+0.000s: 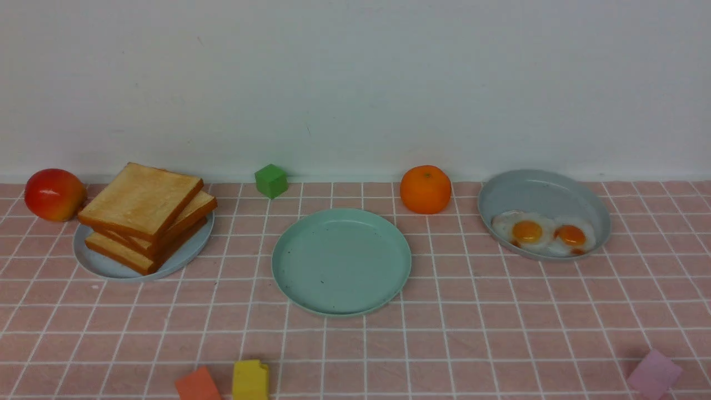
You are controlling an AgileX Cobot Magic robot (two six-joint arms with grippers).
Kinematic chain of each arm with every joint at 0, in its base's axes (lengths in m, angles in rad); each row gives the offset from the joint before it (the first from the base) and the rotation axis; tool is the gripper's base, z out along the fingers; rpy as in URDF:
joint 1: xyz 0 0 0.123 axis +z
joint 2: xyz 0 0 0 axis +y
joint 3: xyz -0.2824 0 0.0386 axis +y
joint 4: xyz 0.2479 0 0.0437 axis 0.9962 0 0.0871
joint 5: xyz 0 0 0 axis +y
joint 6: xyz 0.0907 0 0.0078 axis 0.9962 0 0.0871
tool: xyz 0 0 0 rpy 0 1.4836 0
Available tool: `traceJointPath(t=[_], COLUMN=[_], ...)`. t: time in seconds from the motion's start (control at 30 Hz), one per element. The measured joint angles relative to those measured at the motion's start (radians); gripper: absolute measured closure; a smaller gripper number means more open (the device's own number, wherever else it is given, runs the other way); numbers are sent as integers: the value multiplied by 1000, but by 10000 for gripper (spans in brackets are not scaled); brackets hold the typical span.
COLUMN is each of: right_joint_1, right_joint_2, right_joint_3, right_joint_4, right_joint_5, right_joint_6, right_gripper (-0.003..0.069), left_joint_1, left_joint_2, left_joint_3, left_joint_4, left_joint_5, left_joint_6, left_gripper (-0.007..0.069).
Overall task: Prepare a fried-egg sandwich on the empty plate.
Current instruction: Use the left arm to grab a slice of bread
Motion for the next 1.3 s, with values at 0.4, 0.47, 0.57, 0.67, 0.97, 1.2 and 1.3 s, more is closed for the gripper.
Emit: traceJointPath(t=[0.4,0.47,0.57,0.67,0.97,1.2,1.3], right_joint_1=[0,0,0,0,0,0,0], right_joint_2=[0,0,0,0,0,0,0], right_joint_3=[0,0,0,0,0,0,0], right_joint_4=[0,0,0,0,0,0,0], right_joint_5=[0,0,0,0,0,0,0], right_joint_6=[0,0,0,0,0,0,0], right_gripper=[420,420,420,420,419,419,419], left_joint_1=[0,0,0,0,0,0,0], left_joint_2=[0,0,0,0,0,25,148], left_joint_3=[0,0,0,1,1,-123,-279], left_joint_4=[0,0,0,-56,-513,-505,-403], left_joint_5=[0,0,-9,-62,-403,-322,-157], left_joint_6=[0,0,0,-31,-237,-199,-109], left_gripper=[387,387,387,387,387,428,515])
